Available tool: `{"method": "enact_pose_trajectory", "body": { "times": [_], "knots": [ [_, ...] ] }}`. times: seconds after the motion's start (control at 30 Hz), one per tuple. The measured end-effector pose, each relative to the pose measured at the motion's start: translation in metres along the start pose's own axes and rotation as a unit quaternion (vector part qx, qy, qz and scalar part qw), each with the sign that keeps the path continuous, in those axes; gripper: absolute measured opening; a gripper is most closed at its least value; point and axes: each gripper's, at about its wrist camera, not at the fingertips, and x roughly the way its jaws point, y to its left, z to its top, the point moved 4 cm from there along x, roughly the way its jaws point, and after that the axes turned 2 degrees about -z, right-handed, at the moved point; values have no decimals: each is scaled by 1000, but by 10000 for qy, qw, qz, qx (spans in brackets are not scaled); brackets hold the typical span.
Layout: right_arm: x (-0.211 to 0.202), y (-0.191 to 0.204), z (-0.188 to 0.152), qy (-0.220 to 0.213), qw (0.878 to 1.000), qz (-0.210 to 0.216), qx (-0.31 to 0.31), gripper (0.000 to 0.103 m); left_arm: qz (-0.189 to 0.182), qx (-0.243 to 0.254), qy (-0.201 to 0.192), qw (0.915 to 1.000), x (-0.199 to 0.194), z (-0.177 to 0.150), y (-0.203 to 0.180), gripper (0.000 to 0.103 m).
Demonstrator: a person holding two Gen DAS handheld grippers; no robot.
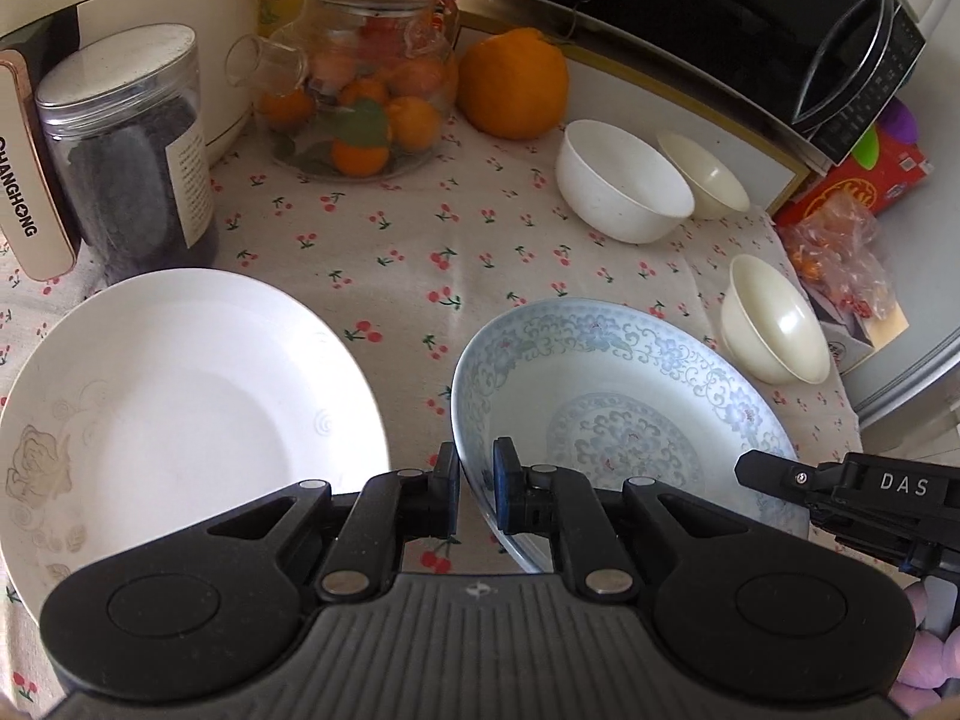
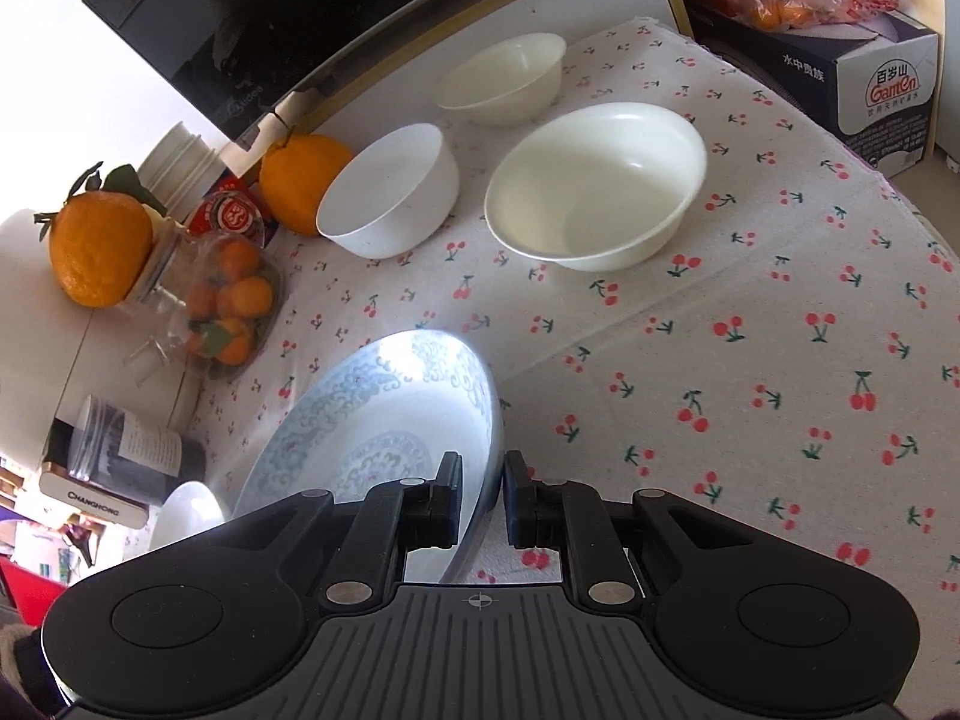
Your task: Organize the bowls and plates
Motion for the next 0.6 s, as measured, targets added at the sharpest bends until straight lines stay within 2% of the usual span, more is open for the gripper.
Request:
{"method": "enact_pose_trajectory", "body": {
  "times": [0.37,0.6],
  "knots": [
    [23,1,-10,179,9992,-350,-54,15,254,297,-56,9992,7,-1,1,10],
    [23,2,-10,189,9992,-336,-122,18,312,408,-75,9987,7,-3,0,10]
  ]
}}
